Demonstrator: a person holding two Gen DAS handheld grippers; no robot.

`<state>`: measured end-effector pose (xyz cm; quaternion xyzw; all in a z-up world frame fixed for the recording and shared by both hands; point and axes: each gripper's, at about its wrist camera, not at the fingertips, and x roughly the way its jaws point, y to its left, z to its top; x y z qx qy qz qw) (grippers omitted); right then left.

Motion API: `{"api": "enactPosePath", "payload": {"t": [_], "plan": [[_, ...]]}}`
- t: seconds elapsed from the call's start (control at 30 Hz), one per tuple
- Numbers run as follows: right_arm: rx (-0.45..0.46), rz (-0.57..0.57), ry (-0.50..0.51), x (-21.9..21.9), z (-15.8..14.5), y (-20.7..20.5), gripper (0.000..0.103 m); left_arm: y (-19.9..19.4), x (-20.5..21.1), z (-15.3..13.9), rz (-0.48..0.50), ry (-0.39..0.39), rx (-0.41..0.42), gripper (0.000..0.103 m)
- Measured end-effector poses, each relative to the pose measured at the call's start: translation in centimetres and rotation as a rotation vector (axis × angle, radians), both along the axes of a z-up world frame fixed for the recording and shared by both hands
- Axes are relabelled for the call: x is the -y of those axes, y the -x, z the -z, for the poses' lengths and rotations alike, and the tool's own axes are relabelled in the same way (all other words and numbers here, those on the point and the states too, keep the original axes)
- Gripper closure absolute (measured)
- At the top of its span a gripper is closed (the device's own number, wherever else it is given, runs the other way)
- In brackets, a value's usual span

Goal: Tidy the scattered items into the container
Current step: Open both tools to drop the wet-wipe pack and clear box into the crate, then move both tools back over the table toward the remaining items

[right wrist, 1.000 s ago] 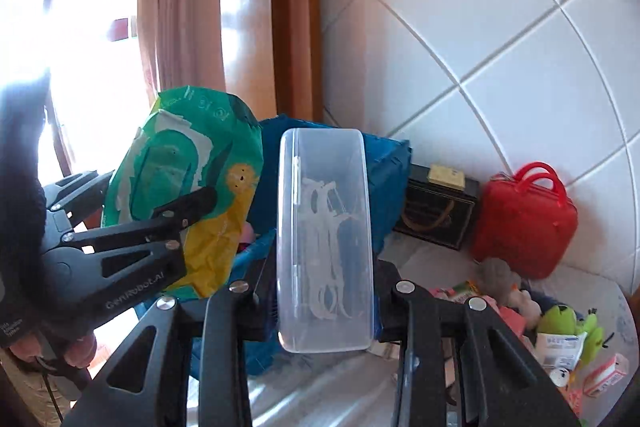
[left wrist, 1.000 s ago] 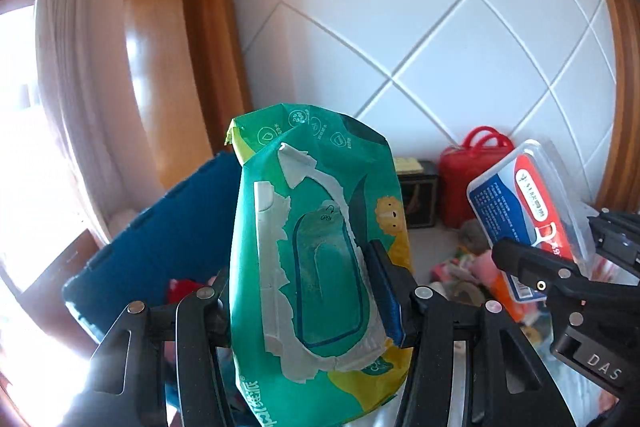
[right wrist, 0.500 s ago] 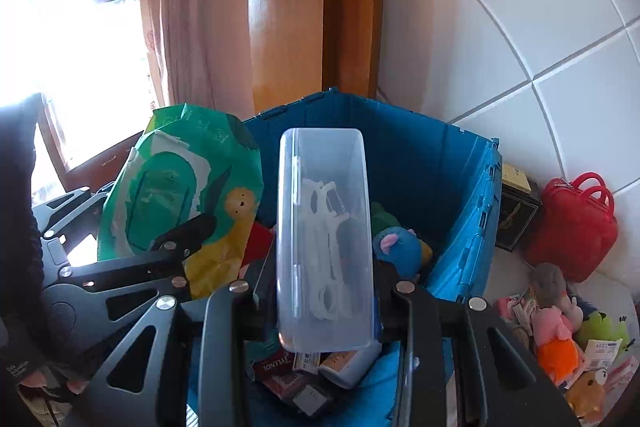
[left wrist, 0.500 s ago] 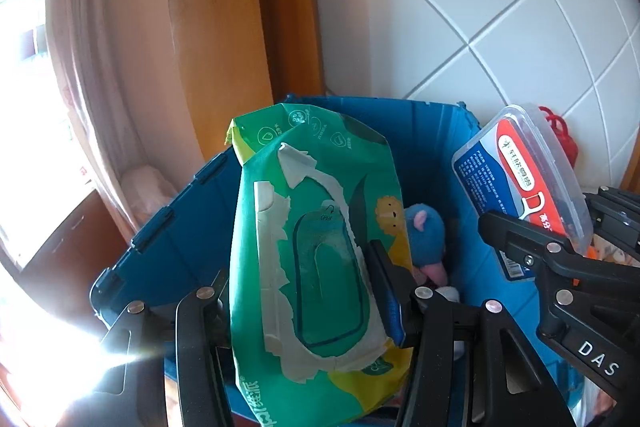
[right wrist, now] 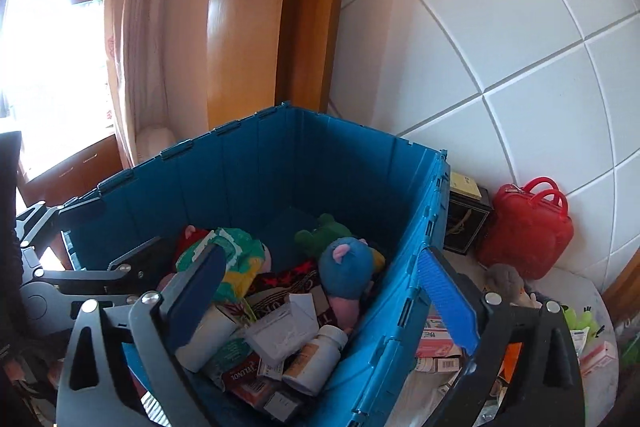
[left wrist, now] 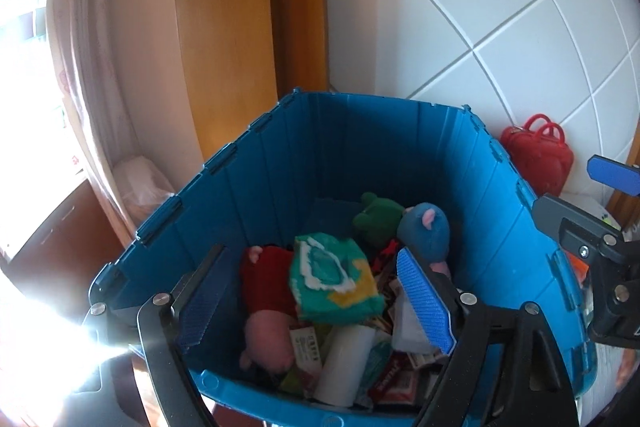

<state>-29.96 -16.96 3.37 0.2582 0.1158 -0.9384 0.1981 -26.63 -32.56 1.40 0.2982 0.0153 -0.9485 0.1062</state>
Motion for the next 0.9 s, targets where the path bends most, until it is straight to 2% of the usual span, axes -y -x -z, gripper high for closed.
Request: {"api": "enactPosePath", "payload": {"t": [0.2,0.43,0.57,0.63,0.9], "plan": [[0.008,0.030,0.008,-1.6,-0.2,-1.1,0.004,-0.8,-0.1,-0.6,0.023,-0.003,-0.015,0.016],[0.029,0.046,0.025,-3.5,-0.5,-2.5,0.004,-2.2,-0.7,-0.7,0.039,-0.009,-0.021,0.005],[0.037,0.047,0.027,-4.1,-0.7,-3.3,0.004,-3.0,-0.9,-1.0,0.045,-0.011,-0.010,0.005],[0.044,0.051,0.027,-4.4,-0.8,-3.6,0.000,-3.4,-1.0,-1.1,0.051,-0.009,-0.004,0.003],[0.064,0.091,0.042,-6.5,-0.7,-4.7,0.000,-4.5,-1.4,-1.1,0.062,-0.013,0.014,0.001]]}}
